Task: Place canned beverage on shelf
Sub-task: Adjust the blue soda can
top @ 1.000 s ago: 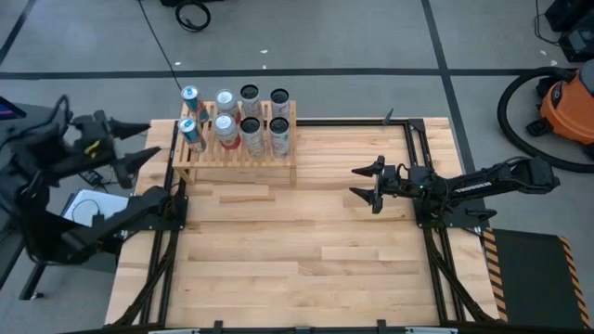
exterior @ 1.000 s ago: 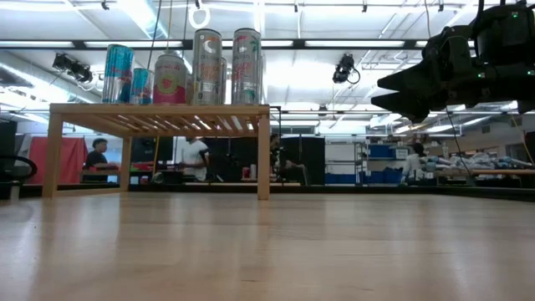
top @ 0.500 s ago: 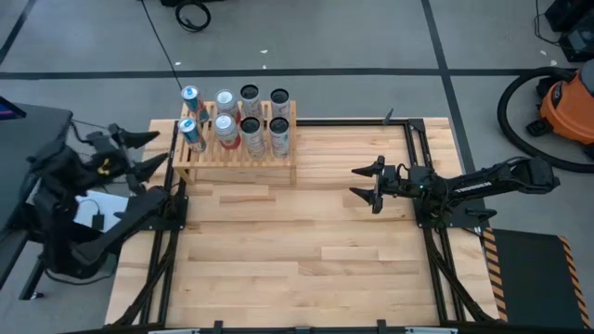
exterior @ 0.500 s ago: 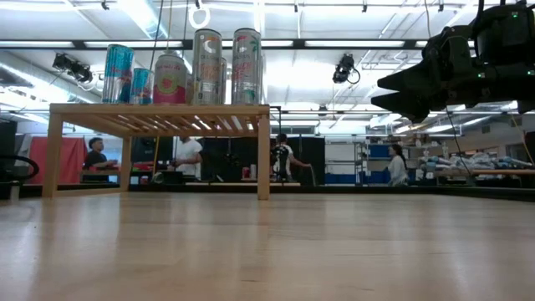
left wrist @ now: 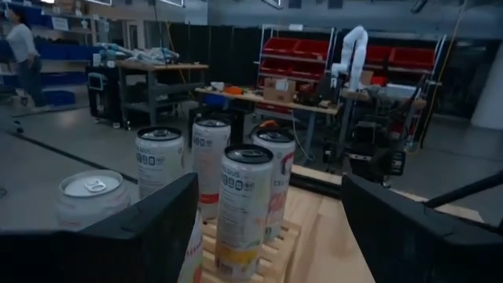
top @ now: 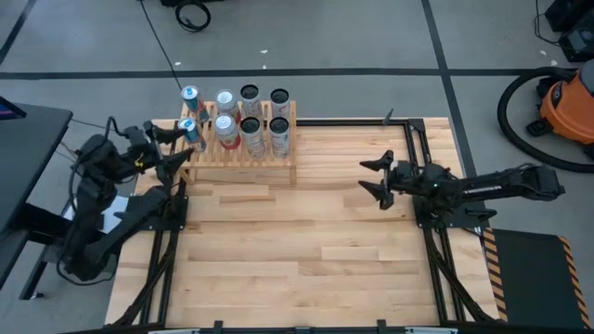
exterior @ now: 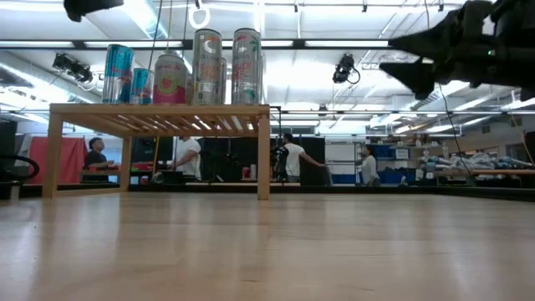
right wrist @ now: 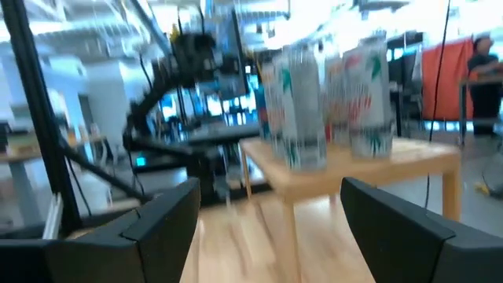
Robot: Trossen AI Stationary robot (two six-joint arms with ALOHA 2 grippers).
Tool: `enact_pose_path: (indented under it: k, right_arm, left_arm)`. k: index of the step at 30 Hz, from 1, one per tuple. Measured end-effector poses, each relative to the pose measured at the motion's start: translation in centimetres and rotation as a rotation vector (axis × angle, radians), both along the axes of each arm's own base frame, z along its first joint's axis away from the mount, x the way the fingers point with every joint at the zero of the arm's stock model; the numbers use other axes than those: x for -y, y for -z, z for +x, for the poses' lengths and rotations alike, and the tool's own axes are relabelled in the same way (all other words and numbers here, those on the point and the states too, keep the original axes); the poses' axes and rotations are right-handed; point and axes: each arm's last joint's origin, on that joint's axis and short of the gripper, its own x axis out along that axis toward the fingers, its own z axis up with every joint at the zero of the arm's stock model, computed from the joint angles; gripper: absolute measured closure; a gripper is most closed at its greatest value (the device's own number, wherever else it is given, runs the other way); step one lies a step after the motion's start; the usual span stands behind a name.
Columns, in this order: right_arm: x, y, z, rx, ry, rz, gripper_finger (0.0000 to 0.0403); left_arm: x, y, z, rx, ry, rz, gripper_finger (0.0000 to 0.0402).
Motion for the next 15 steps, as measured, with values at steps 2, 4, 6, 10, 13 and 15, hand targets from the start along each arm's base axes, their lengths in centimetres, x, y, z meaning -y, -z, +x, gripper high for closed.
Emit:
enact_pose_path:
  k: [2,4,6,10,13,15]
  right_arm:
    - [-0.1,-0.6,-0.4,0.048,0.000,-0.006,0.0085]
    - [-0.1,-1.1,-0.8,0.091,0.000,-0.012,0.0085]
    - [-0.2,-1.5,-1.1,0.129,0.000,-0.017,0.0085]
    - [-0.2,-2.2,-1.8,0.197,0.000,-0.026,0.0085]
    - [-0.3,-2.7,-2.3,0.244,0.000,-0.033,0.0085]
    - [-0.3,-2.9,-2.6,0.267,0.000,-0.036,0.0085]
  left_arm:
    - [-0.3,0.3,0.2,0.023,0.001,-0.007,0.0088]
    - [-0.6,0.4,0.4,0.034,0.001,0.006,0.0088]
    - [-0.8,0.7,0.5,0.033,0.000,0.021,0.0088]
    - [-1.4,1.4,0.8,0.040,-0.033,0.034,0.0088]
    - [-1.9,2.4,1.1,0.056,-0.066,0.055,0.0088]
    - [-2.3,3.2,1.2,0.071,-0.093,0.071,0.0088]
